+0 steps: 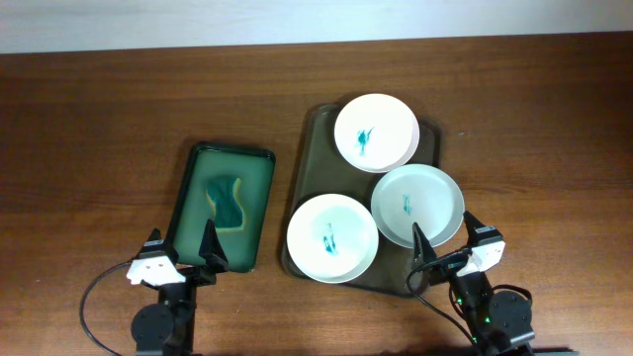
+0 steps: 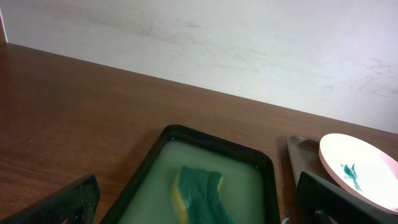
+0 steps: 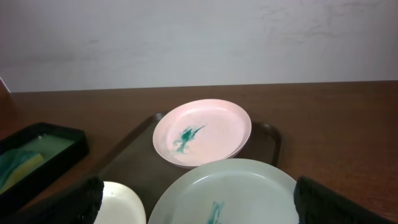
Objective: Clean dirty plates on tray and stack at the side
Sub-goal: 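Move the left gripper to the sponge and grasp it in the water tray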
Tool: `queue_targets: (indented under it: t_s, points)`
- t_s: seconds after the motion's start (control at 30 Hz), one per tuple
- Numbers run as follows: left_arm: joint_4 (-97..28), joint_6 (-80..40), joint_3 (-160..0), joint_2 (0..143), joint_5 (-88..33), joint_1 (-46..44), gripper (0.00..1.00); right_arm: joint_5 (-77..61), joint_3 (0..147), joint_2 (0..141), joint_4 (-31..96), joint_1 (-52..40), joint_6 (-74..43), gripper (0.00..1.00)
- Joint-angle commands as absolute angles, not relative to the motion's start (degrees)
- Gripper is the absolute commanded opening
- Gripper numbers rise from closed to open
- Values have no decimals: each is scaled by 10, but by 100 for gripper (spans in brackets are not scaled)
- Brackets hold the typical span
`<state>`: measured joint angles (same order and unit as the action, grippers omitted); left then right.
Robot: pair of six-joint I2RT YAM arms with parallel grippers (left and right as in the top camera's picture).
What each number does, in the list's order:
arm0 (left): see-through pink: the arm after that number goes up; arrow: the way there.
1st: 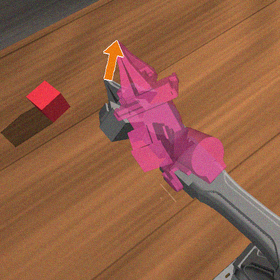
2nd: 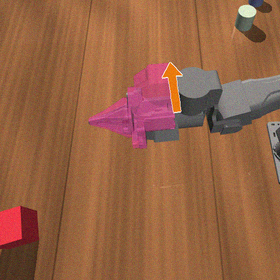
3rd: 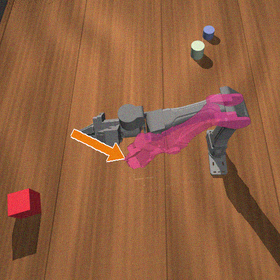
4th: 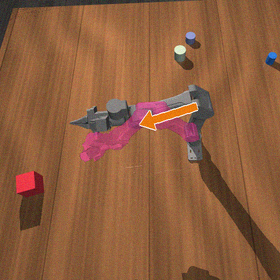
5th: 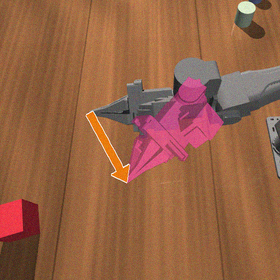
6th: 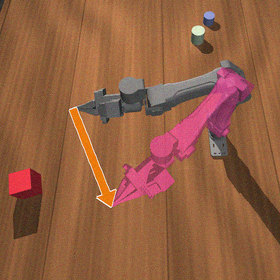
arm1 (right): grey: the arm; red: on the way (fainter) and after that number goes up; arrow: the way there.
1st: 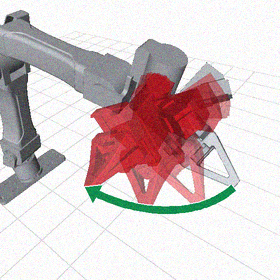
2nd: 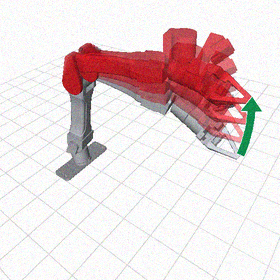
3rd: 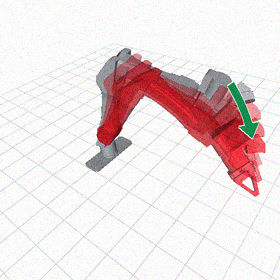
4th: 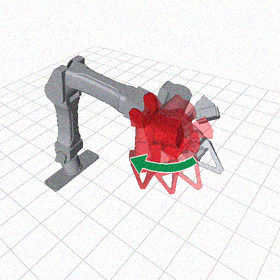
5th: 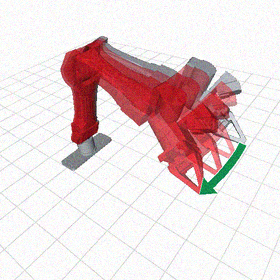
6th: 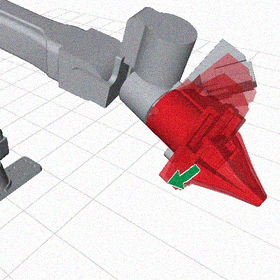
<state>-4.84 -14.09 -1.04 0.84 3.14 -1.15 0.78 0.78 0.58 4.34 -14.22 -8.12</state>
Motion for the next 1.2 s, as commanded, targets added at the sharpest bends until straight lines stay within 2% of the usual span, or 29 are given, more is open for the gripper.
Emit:
queue_targets:
  t_s: [0.0, 0.7, 0.77, 0.8, 0.87, 0.93, 1.07, 1.17]
  points:
    - [-45, -131, -5, 4, 23, -11, 99, 6, 3, 2, 45, -138, -79, 98]
    - [-34, -132, -5, 4, 23, -11, 99, 6, 3, 2, 36, -138, -79, 98]
    - [-30, -149, -5, 4, -10, -11, 99, -18, 3, 2, 28, -138, -79, 98]
    - [21, -157, -5, 4, -51, -11, 99, -70, 4, 2, -9, -138, -79, 98]
    - [96, -157, -21, 4, -62, -11, 99, -91, 36, 3, -23, -138, -79, 98]
    - [25, -155, -125, 49, -63, -11, 100, -84, 153, 35, 63, -138, -77, 98]
    - [-222, -135, -429, 302, -69, -11, 99, -85, 435, 250, 342, -138, -77, 98]
    - [-394, -129, -630, 484, -77, -11, 99, -84, 574, 408, 461, -138, -77, 98]
